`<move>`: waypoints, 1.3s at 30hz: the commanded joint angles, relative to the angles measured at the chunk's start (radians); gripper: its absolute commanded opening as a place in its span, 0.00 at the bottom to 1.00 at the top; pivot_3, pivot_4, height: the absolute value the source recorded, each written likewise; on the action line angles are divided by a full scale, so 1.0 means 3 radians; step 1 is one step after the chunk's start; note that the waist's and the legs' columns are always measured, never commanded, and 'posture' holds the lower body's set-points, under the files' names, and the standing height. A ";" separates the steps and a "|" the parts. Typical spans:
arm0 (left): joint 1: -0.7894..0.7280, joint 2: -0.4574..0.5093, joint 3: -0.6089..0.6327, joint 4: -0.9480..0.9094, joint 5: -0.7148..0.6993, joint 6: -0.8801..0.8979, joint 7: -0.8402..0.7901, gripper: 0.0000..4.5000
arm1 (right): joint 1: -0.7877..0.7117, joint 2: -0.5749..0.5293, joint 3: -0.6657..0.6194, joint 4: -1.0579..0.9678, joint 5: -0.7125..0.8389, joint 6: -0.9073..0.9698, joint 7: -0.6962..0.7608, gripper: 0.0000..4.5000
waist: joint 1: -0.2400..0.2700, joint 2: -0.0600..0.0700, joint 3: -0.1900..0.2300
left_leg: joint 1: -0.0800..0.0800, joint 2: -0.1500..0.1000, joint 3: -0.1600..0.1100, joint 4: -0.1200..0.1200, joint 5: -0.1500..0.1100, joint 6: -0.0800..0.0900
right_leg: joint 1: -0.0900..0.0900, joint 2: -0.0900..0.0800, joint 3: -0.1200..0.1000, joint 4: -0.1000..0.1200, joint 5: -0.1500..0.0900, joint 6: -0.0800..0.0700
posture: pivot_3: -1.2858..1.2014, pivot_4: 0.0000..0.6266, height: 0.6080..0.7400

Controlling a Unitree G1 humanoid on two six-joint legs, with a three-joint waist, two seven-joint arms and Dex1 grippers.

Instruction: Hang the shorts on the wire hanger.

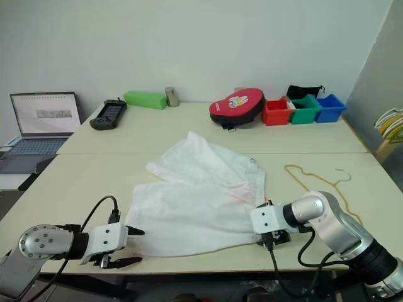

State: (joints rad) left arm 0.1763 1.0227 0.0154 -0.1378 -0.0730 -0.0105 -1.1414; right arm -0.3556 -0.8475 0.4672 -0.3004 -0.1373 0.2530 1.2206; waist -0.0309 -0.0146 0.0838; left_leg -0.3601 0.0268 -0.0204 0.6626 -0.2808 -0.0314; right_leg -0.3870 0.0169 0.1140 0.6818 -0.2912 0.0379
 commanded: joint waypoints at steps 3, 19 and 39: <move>-0.0079 -0.0017 -0.0071 0.0138 0.0094 0.0046 0.0062 0.50 | 0.0009 0.0068 -0.0016 -0.0052 0.0074 0.0103 0.0067 0.59 | 0.0001 0.0012 -0.0017 | 0.0000 -0.0001 0.0000 0.0001 0.0000 0.0000 | 0.0006 0.0000 0.0000 0.0001 0.0001 0.0001 | 0.53 0.04 1.00; -0.0078 0.0040 0.0012 -0.0260 -0.0251 0.0413 -0.0151 0.00 | -0.0032 0.0017 -0.0129 -0.0066 0.0233 0.0300 0.0196 0.01 | -0.0003 -0.0006 -0.0028 | -0.0009 0.0000 -0.0001 0.0001 0.0000 0.0000 | 0.0004 0.0004 -0.0003 -0.0001 0.0009 0.0012 | 0.53 0.04 1.00; -0.4072 -0.0673 -0.0413 0.3390 0.0808 -0.0110 0.2282 0.00 | -0.3047 0.1333 -0.0397 0.3995 -0.0170 -0.0581 -0.2064 0.01 | -0.0047 -0.0050 -0.0029 | -0.0018 0.0009 -0.0020 0.0002 0.0055 -0.0002 | -0.0018 0.0018 -0.0054 -0.0003 0.0106 -0.0023 | 0.53 0.00 1.00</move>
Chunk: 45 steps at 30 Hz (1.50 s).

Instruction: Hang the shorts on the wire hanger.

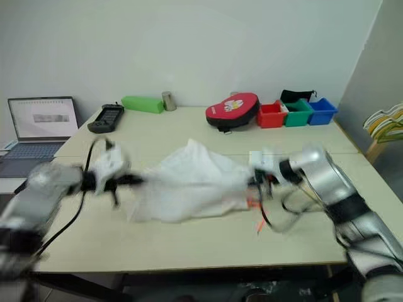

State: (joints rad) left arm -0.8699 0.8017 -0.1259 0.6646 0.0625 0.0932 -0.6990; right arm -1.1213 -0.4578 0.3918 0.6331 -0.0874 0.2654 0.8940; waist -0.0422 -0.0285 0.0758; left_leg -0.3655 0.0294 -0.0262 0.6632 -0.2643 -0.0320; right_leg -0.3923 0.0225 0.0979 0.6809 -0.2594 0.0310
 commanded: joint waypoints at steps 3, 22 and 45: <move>-0.1315 0.0125 0.0043 0.1232 0.0624 -0.0812 0.1674 0.00 | -0.1160 0.0188 -0.0374 0.1542 -0.0383 -0.1071 -0.2159 0.01 | -0.0029 -0.0003 -0.0011 | -0.0056 0.0000 0.0006 -0.0006 0.0002 -0.0008 | -0.0062 -0.0007 0.0004 0.0005 0.0006 -0.0004 | 0.53 0.00 1.00; 0.1944 0.1055 0.0009 -0.1935 -0.0469 0.0156 -0.0932 0.00 | 0.1364 -0.0066 0.0188 -0.1025 -0.0236 -0.0392 0.0081 0.01 | -0.0046 0.0010 -0.0067 | -0.0087 0.0001 0.0010 -0.0007 -0.0009 -0.0065 | -0.0102 -0.0022 -0.0021 0.0029 -0.0013 0.0006 | 0.55 0.04 1.00; 0.3411 0.1525 0.0295 -0.3178 -0.0575 0.0455 -0.1704 0.00 | 0.2491 -0.1080 0.0266 -0.3369 0.0111 0.0962 0.1153 0.01 | 0.0042 0.0011 -0.0005 | 0.0055 0.0005 0.0036 -0.0012 -0.0023 -0.0055 | 0.0009 -0.0014 -0.0007 0.0038 -0.0074 -0.0040 | 0.53 0.03 1.00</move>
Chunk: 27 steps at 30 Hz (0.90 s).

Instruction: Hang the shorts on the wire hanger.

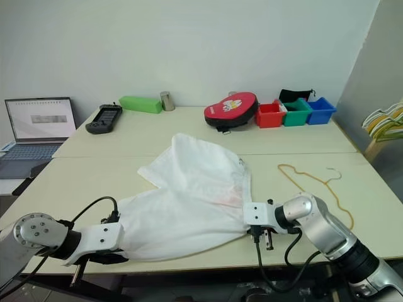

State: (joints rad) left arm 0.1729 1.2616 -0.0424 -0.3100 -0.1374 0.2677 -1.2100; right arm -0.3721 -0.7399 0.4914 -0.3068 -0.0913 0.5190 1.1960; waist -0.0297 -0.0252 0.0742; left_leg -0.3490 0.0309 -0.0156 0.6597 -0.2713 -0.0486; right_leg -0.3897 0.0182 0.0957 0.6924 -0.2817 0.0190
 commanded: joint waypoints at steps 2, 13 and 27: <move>-0.0106 -0.0035 -0.0009 0.0132 0.0131 -0.0196 -0.0011 0.00 | 0.0016 -0.0219 -0.0062 -0.0338 0.0222 0.0235 0.0248 0.01 | 0.0003 0.0000 0.0000 | -0.0001 0.0000 -0.0001 0.0000 -0.0004 0.0003 | 0.0001 0.0000 -0.0001 -0.0006 -0.0001 0.0002 | 0.53 0.03 1.00; -0.0438 -0.0217 -0.0253 0.0336 0.0292 -0.0350 -0.0052 0.00 | 0.0102 -0.0456 -0.0017 -0.0579 0.0485 0.0631 0.0358 0.01 | -0.0007 -0.0004 -0.0003 | -0.0020 0.0000 0.0002 0.0000 -0.0012 0.0007 | 0.0000 -0.0002 0.0000 -0.0037 0.0004 0.0011 | 0.52 0.02 1.00; -0.0356 -0.0008 -0.0072 0.0166 0.0047 -0.0230 -0.0475 0.44 | -0.0045 -0.0650 -0.0175 -0.0607 0.0819 0.0745 0.0495 0.57 | -0.0018 -0.0004 -0.0002 | -0.0027 0.0000 0.0002 0.0002 -0.0013 0.0008 | -0.0008 -0.0002 0.0000 -0.0039 0.0007 0.0017 | 0.52 0.03 1.00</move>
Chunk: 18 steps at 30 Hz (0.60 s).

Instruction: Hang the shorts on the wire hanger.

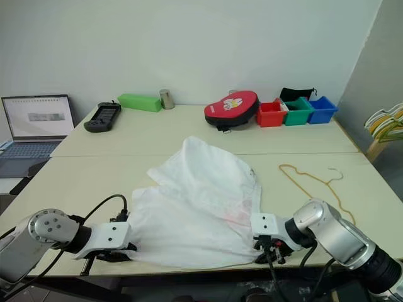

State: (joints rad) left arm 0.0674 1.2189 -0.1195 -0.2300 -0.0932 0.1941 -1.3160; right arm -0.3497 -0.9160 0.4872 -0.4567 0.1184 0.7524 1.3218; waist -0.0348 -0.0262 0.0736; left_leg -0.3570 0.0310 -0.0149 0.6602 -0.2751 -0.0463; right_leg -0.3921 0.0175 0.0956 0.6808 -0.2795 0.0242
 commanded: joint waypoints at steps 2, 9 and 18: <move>-0.0042 0.0169 0.0221 -0.0103 -0.0132 0.0021 -0.0167 0.53 | -0.0174 -0.0098 -0.0208 -0.0132 0.0177 -0.0028 0.0080 0.68 | -0.0004 0.0001 0.0001 | 0.0000 0.0001 0.0000 0.0000 0.0000 0.0000 | -0.0005 0.0000 -0.0001 0.0000 0.0000 0.0000 | 0.51 0.03 1.00; -0.0571 0.0104 0.0347 -0.0352 -0.0703 0.0506 -0.0397 0.86 | -0.0410 -0.0160 -0.0582 -0.0255 0.0537 0.0395 0.0006 1.00 | -0.0004 0.0001 0.0001 | -0.0023 0.0000 0.0001 0.0004 0.0000 0.0000 | -0.0021 0.0000 0.0000 0.0001 0.0004 0.0007 | 0.50 0.03 1.00; -0.1791 -0.1202 0.0036 -0.0473 -0.1133 0.1463 0.0627 0.94 | -0.0718 0.0043 -0.1028 0.1053 0.0168 0.0545 -0.1140 1.00 | -0.0070 -0.0006 0.0003 | -0.0022 -0.0006 0.0000 0.0008 0.0000 0.0000 | -0.0011 0.0000 0.0004 -0.0002 0.0019 0.0033 | 0.48 0.05 1.00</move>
State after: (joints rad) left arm -0.4268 0.9137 -0.0795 -0.3828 -0.4660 0.6269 -1.2198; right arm -0.5286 -0.9005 0.2270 -0.2577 0.2300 0.9641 1.0689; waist -0.0556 -0.0281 0.0746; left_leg -0.3634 0.0291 -0.0150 0.6626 -0.2750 -0.0461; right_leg -0.3947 0.0176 0.0971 0.6801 -0.2731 0.0354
